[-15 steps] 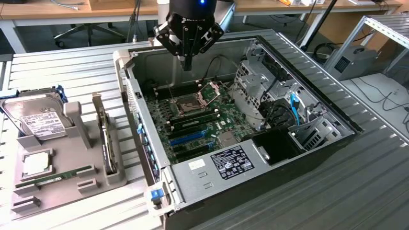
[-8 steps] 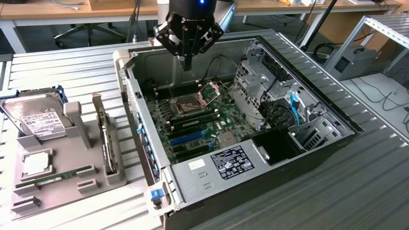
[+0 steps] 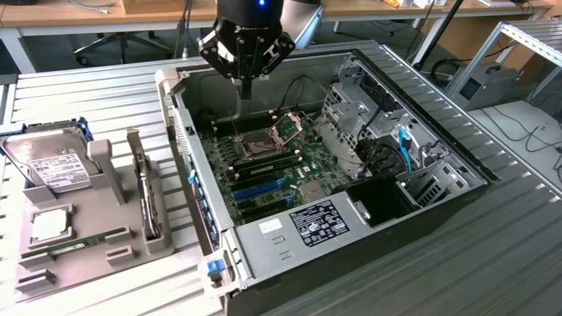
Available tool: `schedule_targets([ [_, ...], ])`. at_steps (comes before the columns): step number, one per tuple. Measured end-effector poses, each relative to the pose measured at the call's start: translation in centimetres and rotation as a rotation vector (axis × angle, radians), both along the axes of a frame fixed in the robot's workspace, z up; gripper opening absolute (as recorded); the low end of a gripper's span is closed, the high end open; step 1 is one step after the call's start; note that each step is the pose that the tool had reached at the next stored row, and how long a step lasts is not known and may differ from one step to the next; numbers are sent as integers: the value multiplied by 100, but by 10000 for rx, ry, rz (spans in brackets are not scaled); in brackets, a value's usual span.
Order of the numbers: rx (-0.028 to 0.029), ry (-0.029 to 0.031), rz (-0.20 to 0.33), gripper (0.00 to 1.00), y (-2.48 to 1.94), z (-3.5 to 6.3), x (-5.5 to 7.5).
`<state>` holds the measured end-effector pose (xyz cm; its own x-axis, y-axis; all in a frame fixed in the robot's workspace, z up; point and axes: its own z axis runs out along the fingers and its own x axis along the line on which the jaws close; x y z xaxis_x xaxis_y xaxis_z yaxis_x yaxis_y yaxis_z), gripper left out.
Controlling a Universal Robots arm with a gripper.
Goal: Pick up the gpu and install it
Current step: 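Reach for the gpu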
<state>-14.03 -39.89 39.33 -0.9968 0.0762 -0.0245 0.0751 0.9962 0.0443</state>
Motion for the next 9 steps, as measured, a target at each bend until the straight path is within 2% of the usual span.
schedule_targets([
  [9, 0, 0, 1, 11, 0, -1, -210],
])
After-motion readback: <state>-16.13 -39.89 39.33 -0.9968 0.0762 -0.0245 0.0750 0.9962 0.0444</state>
